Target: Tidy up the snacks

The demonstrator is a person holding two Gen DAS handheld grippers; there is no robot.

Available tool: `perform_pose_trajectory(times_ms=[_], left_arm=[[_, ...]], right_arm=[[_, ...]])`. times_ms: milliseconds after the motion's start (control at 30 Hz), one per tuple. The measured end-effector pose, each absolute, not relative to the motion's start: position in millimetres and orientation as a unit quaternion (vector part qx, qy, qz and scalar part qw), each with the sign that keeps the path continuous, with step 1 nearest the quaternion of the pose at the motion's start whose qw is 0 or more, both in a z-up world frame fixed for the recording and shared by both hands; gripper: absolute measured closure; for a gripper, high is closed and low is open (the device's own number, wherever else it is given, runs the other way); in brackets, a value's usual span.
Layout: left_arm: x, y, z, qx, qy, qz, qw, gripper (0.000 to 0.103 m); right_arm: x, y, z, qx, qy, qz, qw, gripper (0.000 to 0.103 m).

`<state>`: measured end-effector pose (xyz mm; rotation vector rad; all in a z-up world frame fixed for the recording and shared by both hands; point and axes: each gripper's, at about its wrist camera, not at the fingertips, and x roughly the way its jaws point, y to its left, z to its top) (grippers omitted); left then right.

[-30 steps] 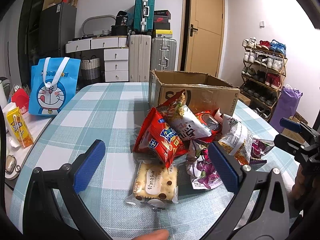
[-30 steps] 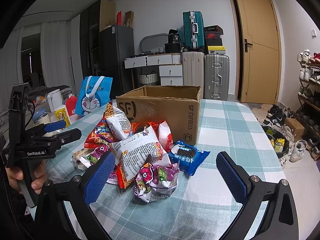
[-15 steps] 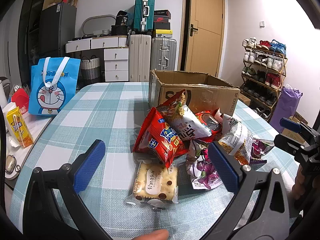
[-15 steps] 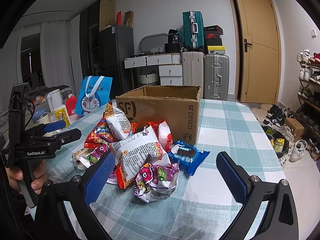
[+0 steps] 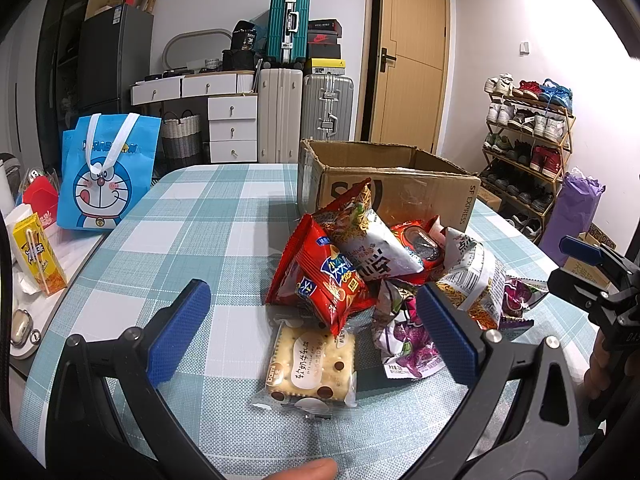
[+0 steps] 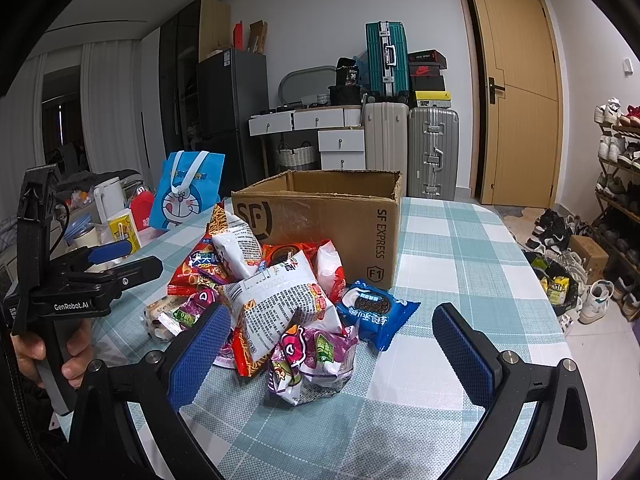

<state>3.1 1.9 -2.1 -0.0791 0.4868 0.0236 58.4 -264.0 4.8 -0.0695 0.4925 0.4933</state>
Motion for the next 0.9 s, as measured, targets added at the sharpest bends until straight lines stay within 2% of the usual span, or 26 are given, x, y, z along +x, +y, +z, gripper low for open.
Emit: perform_pose_trajectory(times_ms=[900], left_arm=[[3.2,2.2,-2.0,-0.040,0.242,0.012,0.969,0.000]], right_arm=[[59.0,-263.6,3.8,-0.036,0.243,0.242,0.939,0.000]])
